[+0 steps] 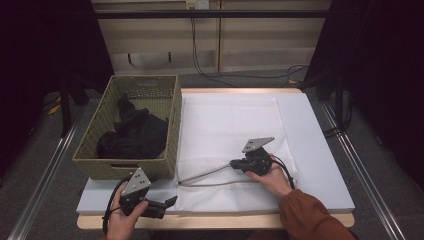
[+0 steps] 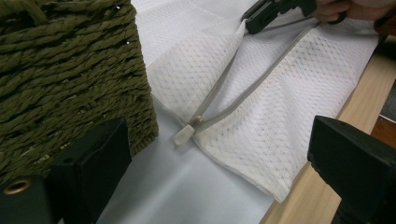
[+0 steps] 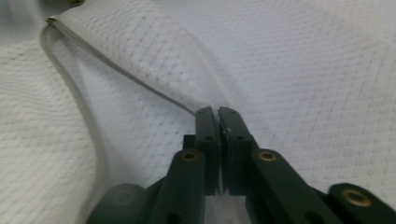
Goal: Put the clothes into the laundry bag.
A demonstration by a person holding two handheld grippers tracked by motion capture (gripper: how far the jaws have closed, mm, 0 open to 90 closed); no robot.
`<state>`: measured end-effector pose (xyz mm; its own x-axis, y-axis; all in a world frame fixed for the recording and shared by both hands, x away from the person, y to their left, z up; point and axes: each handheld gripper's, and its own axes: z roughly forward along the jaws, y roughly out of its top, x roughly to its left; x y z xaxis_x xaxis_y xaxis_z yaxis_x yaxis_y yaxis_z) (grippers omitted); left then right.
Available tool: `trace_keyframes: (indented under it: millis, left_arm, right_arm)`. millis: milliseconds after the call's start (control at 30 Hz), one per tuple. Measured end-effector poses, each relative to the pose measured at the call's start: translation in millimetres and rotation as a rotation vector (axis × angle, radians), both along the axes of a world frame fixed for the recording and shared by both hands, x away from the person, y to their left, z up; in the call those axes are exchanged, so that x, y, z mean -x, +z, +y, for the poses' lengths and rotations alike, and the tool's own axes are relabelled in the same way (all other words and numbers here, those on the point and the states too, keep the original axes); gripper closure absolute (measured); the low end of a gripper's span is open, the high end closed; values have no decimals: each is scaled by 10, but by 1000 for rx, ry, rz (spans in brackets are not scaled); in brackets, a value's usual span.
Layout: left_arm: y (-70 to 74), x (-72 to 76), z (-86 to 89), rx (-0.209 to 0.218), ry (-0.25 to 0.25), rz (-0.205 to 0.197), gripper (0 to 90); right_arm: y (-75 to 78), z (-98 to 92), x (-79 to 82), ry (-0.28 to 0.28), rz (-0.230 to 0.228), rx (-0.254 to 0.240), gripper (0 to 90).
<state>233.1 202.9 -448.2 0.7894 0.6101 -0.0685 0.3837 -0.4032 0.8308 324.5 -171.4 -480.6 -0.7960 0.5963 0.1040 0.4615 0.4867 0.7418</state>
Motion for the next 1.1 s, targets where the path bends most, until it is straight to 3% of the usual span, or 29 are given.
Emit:
trace_keyframes:
  millis: [100,233,267,400,500,567,700,767,833,1000,1100]
  left_arm:
    - [-5,1,3,5,-5,2,59]
    - [-5,-1,4,2,-7,2,59]
    - [-4,0,4,5,-7,3,59]
    - [-7,-3,4,4,-9,5,58]
    - [-7,-3,4,5,-7,6,58]
    - [-11,-6,1,4,-10,7,58]
    - [-11,-9,0,2,-8,7,58]
    - [-11,-7,0,0,-8,8,58]
    - [-13,-8,-2,-3,-9,8,58]
    - [-14,-6,-1,-6,-10,9,58]
    - [-14,-9,-4,-7,-7,12,58]
  right_arm:
    - [-52,-13,-29,8,1,4,749]
    - [-53,-34,-40,-31,-16,18,534]
    - [-53,-39,-39,-36,-17,24,517]
    - [-67,-38,-39,-2,-19,25,413]
    - [-73,5,-7,29,-47,59,368]
    - [-70,10,-11,27,-43,59,390]
    - [-45,-53,-82,-17,-24,55,635]
    - [-43,-69,-102,-20,-20,52,656]
    - [-37,-53,-92,-12,-45,77,668]
    - [-47,-67,-124,-15,-56,67,758]
    - [-38,-67,-145,-37,-21,56,848]
